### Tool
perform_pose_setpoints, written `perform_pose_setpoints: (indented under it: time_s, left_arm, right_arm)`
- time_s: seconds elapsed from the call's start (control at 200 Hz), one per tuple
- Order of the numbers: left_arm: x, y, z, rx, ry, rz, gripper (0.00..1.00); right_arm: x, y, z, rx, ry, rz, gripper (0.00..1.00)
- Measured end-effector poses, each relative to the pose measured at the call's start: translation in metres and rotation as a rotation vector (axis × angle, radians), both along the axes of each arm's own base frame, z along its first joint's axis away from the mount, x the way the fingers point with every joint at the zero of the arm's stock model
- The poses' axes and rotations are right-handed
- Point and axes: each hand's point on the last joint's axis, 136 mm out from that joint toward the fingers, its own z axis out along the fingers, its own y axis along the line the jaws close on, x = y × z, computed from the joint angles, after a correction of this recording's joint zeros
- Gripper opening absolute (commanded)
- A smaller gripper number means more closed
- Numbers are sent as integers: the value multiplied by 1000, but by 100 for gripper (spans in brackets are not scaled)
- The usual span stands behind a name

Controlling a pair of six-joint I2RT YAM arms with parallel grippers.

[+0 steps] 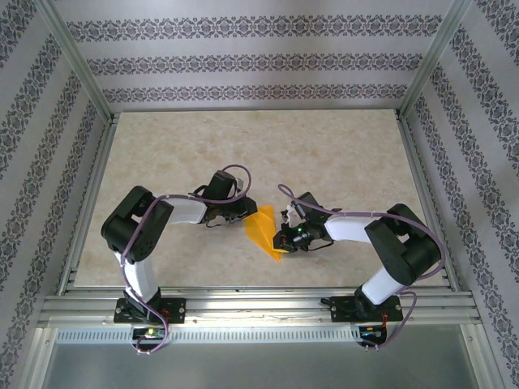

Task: Fold a paper plane with a square sheet of paper (pick it up from the middle)
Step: Fourth fold the wing at the center of the table.

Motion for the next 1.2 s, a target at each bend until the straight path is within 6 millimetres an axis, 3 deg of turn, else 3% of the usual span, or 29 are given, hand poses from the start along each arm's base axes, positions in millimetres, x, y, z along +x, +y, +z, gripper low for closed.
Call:
perform_pose_setpoints:
  time_s: [0.12, 0.215, 0.33, 0.45, 0.789, 1.049, 1.199]
  left_arm:
    - [-5, -4, 14, 8, -32, -18, 18]
    - [-15, -16, 18, 8, -44, -58, 11]
    - [-26, -25, 6, 20, -16, -95, 9]
    - [-28, -22, -13, 45, 22, -91, 9]
    - [-6, -3, -13, 5, 57, -9, 10]
    - [39, 23, -5, 43, 42, 107, 10]
    - [48, 25, 3, 40, 24, 115, 14]
  right_arm:
    - [0, 0, 0, 0, -6, 6, 3]
    - [0, 0, 0, 1, -9, 9, 2]
    - [0, 0, 0, 0, -11, 11, 2]
    - [0, 0, 0, -1, -11, 13, 1]
    - [0, -1, -1, -2, -35, 34, 0]
    - [0, -1, -1, -4, -44, 48, 1]
    - [-1, -1, -1, -4, -43, 49, 1]
